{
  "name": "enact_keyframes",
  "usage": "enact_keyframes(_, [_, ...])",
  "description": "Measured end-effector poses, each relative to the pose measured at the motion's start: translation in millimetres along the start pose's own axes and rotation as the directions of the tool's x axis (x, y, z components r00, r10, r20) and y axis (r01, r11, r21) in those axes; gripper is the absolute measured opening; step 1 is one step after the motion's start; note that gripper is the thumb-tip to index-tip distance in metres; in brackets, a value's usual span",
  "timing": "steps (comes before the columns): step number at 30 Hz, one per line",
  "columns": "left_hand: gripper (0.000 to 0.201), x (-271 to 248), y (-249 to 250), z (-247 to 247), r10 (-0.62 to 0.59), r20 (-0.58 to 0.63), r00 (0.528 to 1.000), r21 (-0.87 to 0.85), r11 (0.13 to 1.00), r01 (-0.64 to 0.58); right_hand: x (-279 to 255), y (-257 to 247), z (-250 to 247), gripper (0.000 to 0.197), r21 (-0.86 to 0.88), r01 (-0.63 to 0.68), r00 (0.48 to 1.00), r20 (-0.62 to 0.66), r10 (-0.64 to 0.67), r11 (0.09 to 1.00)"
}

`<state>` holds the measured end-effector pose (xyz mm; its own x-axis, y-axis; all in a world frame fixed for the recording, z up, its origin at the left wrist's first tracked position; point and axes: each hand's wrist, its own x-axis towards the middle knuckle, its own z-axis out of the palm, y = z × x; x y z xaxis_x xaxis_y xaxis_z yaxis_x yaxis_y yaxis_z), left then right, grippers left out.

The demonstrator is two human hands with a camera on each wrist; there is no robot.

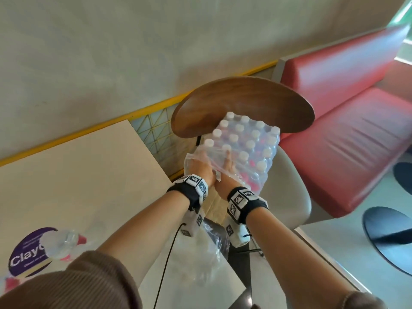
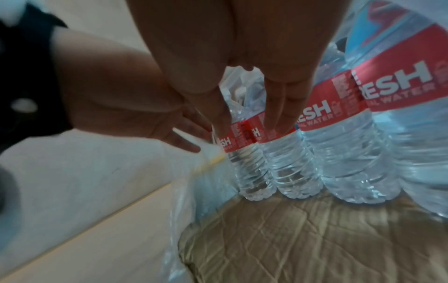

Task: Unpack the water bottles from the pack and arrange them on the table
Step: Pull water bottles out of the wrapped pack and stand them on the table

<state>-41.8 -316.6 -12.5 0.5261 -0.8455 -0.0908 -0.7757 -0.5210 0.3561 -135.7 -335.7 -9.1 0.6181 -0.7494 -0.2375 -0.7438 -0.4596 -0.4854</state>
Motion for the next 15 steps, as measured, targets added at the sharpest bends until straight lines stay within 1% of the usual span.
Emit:
enact_keyframes(1, [0.033, 2, -1, -1, -0.012, -0.013, 1.000, -0.029, 1.000, 0.011, 1, 1, 1, 0.079, 0.038, -0.015, 1.000, -0.002, 0.015, 0.999])
enact_keyframes(3, [0.035, 1, -4, -4, -0.008, -0.033, 0.999, -0.060, 0.998, 0.006, 3, -3, -1, 0.063, 0.136, -0.057, 0.998, -0.006, 0.058, 0.989])
enact_keyframes(5, [0.039, -1, -10, -6, 0.044, -0.054, 0.998, -0.086, 0.995, -0.048, 5, -6, -6, 0.046, 0.260, -0.101, 0.994, -0.020, 0.110, 0.960])
enact_keyframes(6, [0.037, 0, -11, -5, 0.062, -0.030, 0.998, -0.091, 0.994, -0.065, 6, -7, -9, 0.042, 0.351, -0.130, 0.989, -0.025, 0.148, 0.927])
enact_keyframes(8, [0.036, 3, -14, -3, 0.085, 0.033, 0.996, -0.079, 0.994, -0.082, 8, -9, -14, 0.042, 0.550, -0.199, 0.966, -0.028, 0.256, 0.811])
enact_keyframes(9, [0.038, 5, -16, -1, 0.089, 0.059, 0.994, -0.064, 0.994, -0.085, 4, -12, -15, 0.044, 0.611, -0.219, 0.952, -0.038, 0.305, 0.761])
enact_keyframes(10, [0.039, 4, -15, -3, 0.081, 0.092, 0.992, -0.044, 0.996, -0.077, 2, -15, -13, 0.043, 0.647, -0.205, 0.945, -0.065, 0.320, 0.735])
enact_keyframes(11, [0.039, 3, -15, -2, 0.084, 0.129, 0.988, -0.040, 0.996, -0.079, -3, -18, -11, 0.037, 0.644, -0.190, 0.943, -0.089, 0.319, 0.741])
enact_keyframes(13, [0.035, -3, -17, 0, 0.084, 0.208, 0.974, -0.047, 0.996, -0.076, -10, -23, -5, 0.027, 0.575, -0.158, 0.955, -0.118, 0.273, 0.803])
enact_keyframes(14, [0.034, -6, -18, 2, 0.074, 0.233, 0.970, -0.051, 0.997, -0.064, -11, -20, -2, 0.027, 0.535, -0.140, 0.961, -0.130, 0.245, 0.833])
enact_keyframes(15, [0.032, -10, -20, 3, 0.075, 0.247, 0.966, -0.058, 0.996, -0.062, -13, -20, -3, 0.029, 0.522, -0.127, 0.966, -0.127, 0.224, 0.844])
